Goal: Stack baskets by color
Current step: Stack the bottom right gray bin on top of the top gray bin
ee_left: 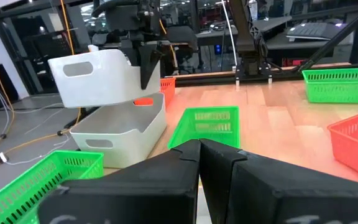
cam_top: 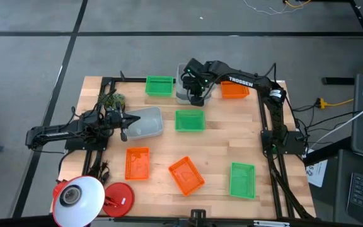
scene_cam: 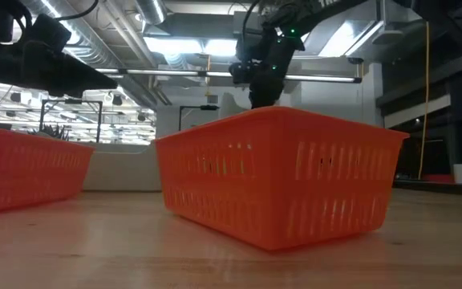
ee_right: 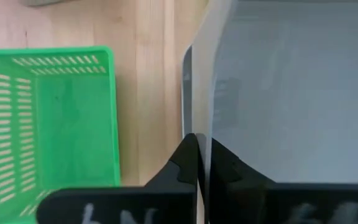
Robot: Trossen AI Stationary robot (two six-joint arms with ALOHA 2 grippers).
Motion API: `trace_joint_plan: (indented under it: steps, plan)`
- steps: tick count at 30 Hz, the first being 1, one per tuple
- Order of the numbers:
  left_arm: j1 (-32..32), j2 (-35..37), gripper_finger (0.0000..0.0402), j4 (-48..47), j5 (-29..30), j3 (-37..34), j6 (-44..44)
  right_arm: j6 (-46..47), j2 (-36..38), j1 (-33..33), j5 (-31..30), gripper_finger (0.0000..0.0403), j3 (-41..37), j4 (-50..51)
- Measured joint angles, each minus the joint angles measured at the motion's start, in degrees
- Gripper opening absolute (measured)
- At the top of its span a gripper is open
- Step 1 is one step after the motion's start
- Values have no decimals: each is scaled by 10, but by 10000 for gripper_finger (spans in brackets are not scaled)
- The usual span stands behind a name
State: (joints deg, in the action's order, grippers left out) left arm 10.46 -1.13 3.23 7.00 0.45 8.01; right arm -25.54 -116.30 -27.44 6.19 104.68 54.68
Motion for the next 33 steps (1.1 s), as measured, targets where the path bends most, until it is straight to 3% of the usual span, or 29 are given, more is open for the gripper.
trace_joint_plan:
  steps: [12, 23, 33]
  plan:
    - [0, 0, 0, -2, 0, 0, -1, 0, -60, 0, -11, 1, -1, -6]
    - [0, 0, 0, -2, 0, 0, -1, 0, -59, 0, -20, 4, -1, 5]
    - [0, 0, 0, -2, 0, 0, -1, 0, -59, 0, -22, 69, -1, 5]
